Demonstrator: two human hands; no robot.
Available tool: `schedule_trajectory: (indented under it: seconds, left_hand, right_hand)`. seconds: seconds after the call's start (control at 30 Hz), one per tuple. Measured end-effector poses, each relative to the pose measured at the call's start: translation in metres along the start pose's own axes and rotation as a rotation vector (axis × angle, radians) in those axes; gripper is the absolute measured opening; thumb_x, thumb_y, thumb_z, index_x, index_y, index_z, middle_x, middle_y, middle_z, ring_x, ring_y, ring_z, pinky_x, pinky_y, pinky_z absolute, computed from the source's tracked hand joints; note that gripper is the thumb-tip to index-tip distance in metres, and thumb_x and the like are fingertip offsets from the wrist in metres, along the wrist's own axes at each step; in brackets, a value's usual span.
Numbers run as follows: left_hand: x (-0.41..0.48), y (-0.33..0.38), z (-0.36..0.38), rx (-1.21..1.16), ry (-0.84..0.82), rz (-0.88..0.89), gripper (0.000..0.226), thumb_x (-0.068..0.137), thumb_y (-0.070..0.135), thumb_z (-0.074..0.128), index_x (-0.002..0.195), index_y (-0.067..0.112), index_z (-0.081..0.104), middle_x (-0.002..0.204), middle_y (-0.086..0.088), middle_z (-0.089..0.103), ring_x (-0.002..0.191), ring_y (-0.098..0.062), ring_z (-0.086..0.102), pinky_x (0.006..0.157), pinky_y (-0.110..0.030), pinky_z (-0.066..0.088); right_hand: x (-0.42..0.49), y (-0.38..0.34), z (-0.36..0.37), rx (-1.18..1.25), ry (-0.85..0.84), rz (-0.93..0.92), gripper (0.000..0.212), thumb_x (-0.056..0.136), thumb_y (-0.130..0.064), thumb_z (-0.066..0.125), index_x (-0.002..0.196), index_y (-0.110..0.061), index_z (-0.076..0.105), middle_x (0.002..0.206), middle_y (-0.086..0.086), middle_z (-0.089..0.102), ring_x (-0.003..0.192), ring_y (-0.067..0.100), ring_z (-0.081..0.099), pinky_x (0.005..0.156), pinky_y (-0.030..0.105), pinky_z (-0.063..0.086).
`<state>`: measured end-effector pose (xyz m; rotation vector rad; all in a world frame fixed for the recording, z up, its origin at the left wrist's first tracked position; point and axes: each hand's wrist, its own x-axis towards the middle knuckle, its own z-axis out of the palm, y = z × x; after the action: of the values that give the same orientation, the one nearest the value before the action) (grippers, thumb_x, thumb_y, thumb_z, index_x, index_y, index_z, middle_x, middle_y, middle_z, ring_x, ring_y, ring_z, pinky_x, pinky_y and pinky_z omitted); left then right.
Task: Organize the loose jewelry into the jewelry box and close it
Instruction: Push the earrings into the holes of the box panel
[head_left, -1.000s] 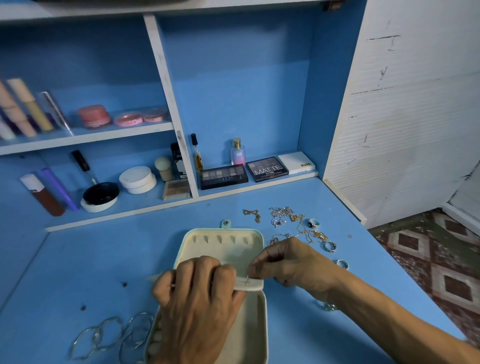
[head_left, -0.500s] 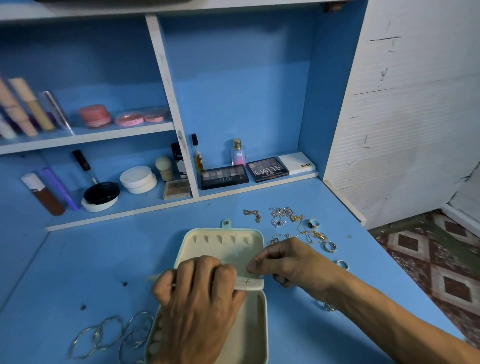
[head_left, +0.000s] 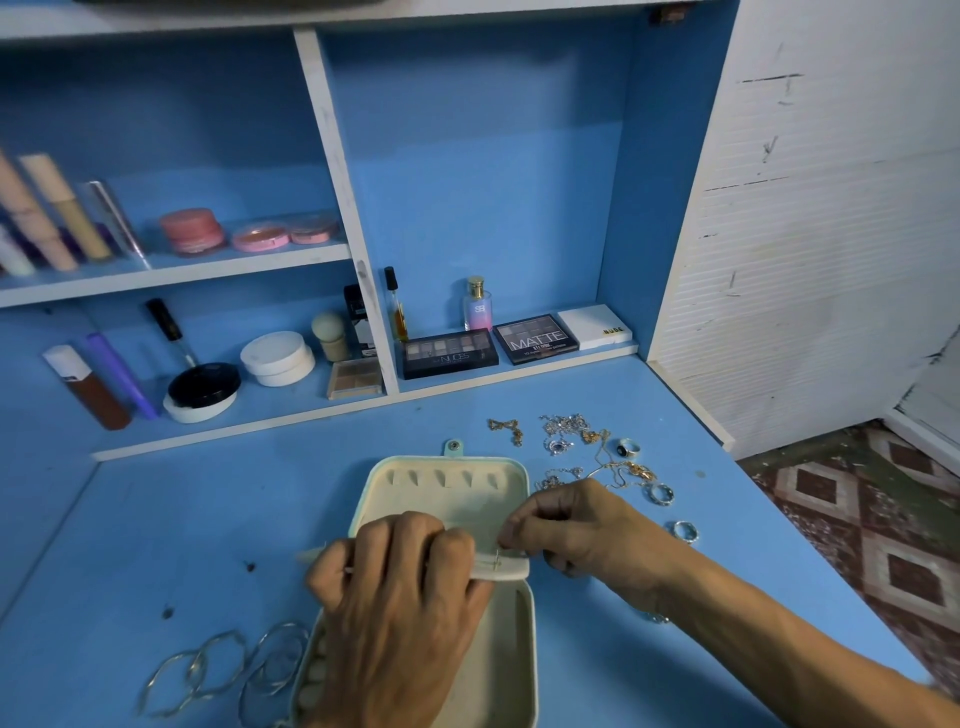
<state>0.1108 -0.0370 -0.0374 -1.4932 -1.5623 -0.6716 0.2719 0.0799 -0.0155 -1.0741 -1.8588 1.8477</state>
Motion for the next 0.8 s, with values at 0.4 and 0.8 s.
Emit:
schedule_trajectory:
  seconds: [0.4, 0.8]
  left_hand:
    - [-0.0001, -0.0002, -0.0002, -0.009, -0.003, -0.003, 0.049, 0.068, 0.038, 0.087, 0.085, 0.023, 0.044, 0.074, 0.000, 0.058, 0.078, -0.026, 0.046, 0.075, -0.042, 0.026]
    - [0.0000, 0.0005, -0.0009, -0.008, 0.001, -0.001, 0.049, 0.069, 0.039, 0.087, 0.086, 0.023, 0.045, 0.073, 0.000, 0.058, 0.076, -0.025, 0.046, 0.074, -0.042, 0.027]
  right_hand:
    - [-0.0037, 0.0004, 0.0010, -0.003, 0.041, 0.015, 0.010, 0.086, -0.016, 0.076, 0.084, -0.007, 0.079, 0.067, 0.004, 0.054, 0.064, 0.017, 0.033, 0.055, 0.025, 0.026]
    - [-0.0073, -0.0036, 0.0023, -0.050, 0.054, 0.019, 0.017, 0.085, -0.016, 0.075, 0.085, 0.001, 0.075, 0.071, 0.008, 0.055, 0.066, 0.017, 0.041, 0.060, 0.025, 0.034]
